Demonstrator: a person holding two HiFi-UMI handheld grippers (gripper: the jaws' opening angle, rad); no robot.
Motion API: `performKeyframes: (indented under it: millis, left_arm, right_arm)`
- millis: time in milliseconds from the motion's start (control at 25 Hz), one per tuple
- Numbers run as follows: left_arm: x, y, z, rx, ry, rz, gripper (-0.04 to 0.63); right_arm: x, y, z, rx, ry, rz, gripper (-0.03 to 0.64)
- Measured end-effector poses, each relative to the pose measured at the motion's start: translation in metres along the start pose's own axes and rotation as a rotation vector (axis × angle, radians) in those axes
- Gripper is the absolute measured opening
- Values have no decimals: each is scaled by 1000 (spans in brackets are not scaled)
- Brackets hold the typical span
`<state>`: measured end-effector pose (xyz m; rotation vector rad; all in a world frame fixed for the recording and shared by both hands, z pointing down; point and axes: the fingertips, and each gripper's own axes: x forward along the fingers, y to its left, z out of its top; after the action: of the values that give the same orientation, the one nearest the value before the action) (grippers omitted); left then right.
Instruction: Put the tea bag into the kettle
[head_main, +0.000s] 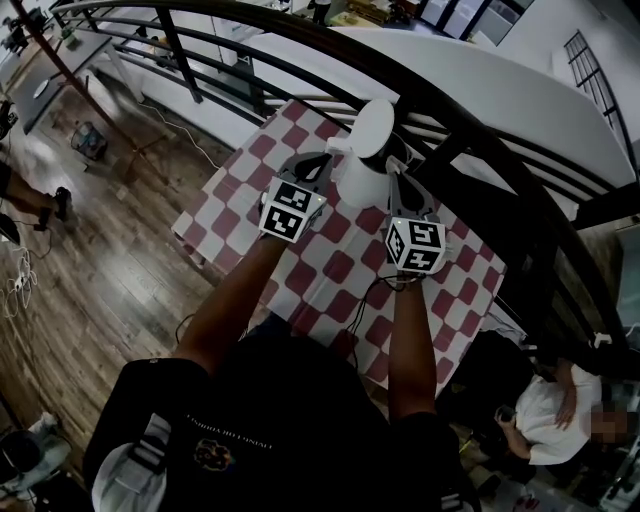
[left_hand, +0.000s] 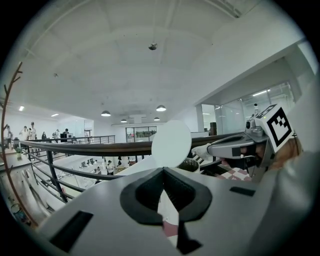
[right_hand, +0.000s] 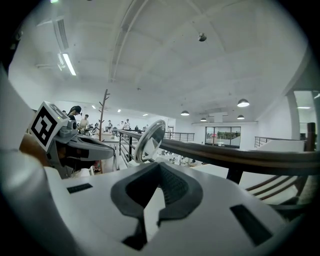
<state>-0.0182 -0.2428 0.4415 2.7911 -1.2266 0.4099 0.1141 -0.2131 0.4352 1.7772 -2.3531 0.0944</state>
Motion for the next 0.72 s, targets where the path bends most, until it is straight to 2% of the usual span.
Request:
performKeyframes:
  millis: [720]
  left_arm:
    - [33,22,-2,-22,4,-22,0]
  right_arm:
    - [45,-8,-11,12,28,2,15]
